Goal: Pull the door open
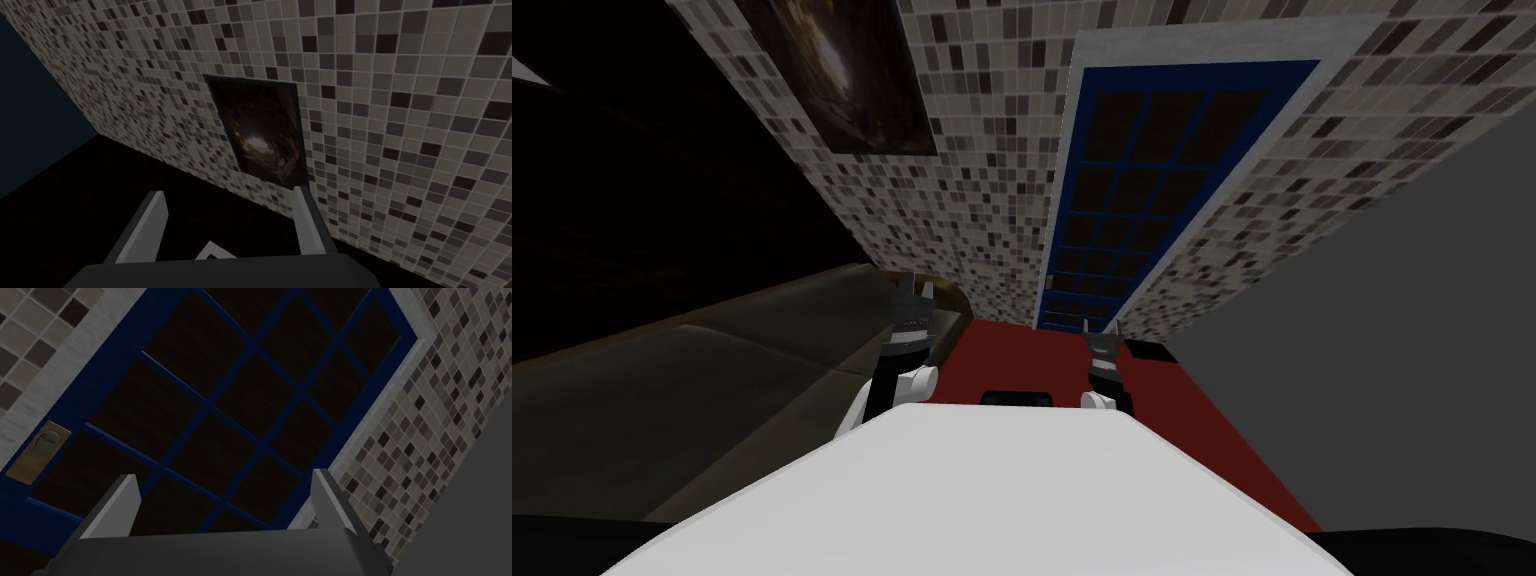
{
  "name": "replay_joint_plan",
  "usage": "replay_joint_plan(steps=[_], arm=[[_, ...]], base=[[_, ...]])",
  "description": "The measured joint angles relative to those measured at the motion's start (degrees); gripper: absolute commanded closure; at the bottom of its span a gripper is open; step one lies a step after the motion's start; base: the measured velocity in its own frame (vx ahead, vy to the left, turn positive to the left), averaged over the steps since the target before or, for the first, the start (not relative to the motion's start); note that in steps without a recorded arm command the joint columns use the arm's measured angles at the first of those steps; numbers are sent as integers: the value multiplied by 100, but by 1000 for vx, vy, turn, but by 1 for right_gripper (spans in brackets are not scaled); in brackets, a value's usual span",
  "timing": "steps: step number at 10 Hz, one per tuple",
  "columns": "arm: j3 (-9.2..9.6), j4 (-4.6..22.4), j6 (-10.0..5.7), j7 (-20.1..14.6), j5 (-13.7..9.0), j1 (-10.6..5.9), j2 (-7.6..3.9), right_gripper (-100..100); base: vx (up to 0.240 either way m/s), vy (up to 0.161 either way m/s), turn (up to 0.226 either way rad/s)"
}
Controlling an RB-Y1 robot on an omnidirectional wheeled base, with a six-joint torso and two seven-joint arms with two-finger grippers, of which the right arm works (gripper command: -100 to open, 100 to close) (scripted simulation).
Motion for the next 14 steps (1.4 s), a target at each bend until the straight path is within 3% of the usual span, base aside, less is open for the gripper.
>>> replay_joint_plan(steps=[2, 7, 14], arm=[[41, 292, -178, -210, -170, -17, -28, -100], [56, 832, -404, -709, -657, -73, -120, -100], [126, 1719, -872, -1456, -1298, -139, -245, -100]], base=[[103, -2, 183], [113, -5, 178], [107, -20, 178]])
